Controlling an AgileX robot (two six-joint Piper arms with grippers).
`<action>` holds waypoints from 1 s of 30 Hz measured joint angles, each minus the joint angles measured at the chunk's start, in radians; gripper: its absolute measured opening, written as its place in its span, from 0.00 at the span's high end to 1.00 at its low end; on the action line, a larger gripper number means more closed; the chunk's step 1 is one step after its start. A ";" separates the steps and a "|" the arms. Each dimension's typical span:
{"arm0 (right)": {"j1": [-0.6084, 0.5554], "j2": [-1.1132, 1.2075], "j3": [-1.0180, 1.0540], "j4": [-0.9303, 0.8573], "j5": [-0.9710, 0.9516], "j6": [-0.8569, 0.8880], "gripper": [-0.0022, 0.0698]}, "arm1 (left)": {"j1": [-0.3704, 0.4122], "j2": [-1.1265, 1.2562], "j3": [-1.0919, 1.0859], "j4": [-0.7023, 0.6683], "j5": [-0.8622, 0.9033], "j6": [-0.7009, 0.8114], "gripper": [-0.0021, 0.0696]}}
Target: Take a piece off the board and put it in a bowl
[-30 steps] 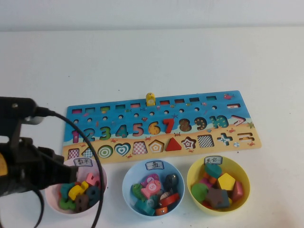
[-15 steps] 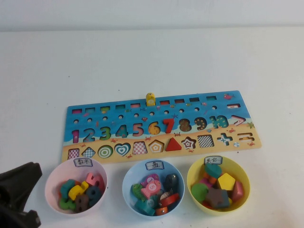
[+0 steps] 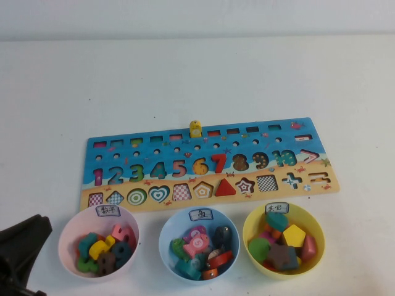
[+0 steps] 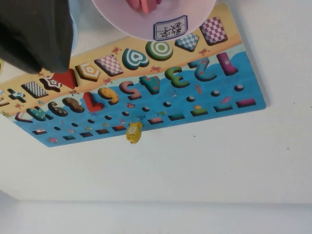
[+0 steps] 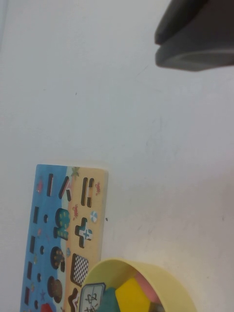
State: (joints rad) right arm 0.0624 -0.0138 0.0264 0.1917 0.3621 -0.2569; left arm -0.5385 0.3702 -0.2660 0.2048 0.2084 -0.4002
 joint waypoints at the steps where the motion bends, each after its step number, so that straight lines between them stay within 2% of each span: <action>1: 0.000 0.000 0.000 0.000 0.000 0.000 0.99 | 0.000 0.000 0.000 0.002 0.000 0.010 0.97; 5: 0.000 0.000 0.000 0.000 0.000 0.000 0.99 | 0.000 0.000 0.004 0.022 -0.015 0.032 0.97; 8: 0.000 0.000 0.000 0.000 0.000 0.000 0.99 | 0.000 -0.004 0.032 0.063 -0.094 0.049 0.97; 11: 0.000 0.000 0.000 0.000 0.000 0.000 0.99 | 0.008 -0.034 0.087 0.029 -0.191 0.157 0.98; 16: 0.000 0.000 0.000 0.000 0.000 0.000 0.99 | 0.104 -0.129 0.199 -0.118 -0.331 0.358 0.98; 24: 0.000 0.000 0.000 0.000 0.000 0.000 0.99 | 0.292 -0.261 0.279 -0.151 -0.356 0.389 0.98; 30: 0.000 0.000 0.000 0.000 0.000 0.000 0.99 | 0.339 -0.307 0.291 -0.154 -0.271 0.388 0.98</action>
State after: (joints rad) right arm 0.0624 -0.0138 0.0264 0.1917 0.3621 -0.2569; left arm -0.2000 0.0634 0.0251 0.0511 -0.0626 -0.0125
